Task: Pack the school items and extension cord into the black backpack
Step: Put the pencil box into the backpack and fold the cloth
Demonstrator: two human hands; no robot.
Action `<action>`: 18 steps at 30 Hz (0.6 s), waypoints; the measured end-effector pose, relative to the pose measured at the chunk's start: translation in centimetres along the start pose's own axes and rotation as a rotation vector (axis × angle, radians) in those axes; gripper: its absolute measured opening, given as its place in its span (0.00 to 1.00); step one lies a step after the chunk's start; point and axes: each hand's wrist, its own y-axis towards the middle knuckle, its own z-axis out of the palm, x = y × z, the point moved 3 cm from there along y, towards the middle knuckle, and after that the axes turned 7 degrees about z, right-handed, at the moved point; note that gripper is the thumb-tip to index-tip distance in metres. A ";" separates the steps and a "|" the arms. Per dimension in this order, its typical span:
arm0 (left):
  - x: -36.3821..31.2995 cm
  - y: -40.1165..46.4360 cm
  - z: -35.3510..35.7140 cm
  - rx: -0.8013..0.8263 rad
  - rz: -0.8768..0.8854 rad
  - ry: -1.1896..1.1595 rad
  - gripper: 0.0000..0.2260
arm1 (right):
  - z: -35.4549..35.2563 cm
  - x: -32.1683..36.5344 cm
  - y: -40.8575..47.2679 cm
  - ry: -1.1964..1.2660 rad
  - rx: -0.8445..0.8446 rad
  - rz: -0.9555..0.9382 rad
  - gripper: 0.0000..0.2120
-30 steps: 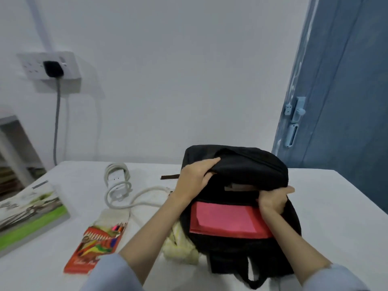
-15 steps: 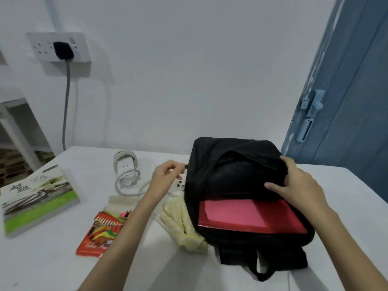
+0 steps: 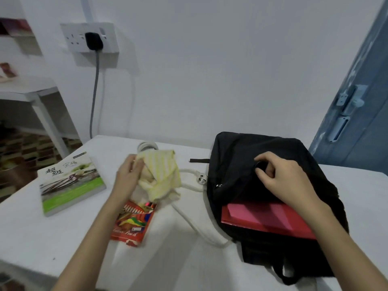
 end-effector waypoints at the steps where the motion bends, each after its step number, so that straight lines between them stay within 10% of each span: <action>1: 0.2 0.4 -1.3 -0.047 -0.003 0.006 0.06 | 0.5 0.8 -0.1 0.015 0.000 -0.023 0.10; 7: 0.9 0.6 -9.0 -0.471 0.001 0.409 0.09 | 5.5 6.8 -1.9 0.128 0.241 -0.122 0.08; 13: 6.4 -0.6 -8.9 -0.171 -0.014 0.734 0.14 | 15.3 13.0 -4.2 0.416 0.712 -0.009 0.07; 18: 4.8 -2.5 -4.4 0.182 0.358 0.741 0.15 | 20.5 14.5 -3.1 0.263 0.655 0.095 0.18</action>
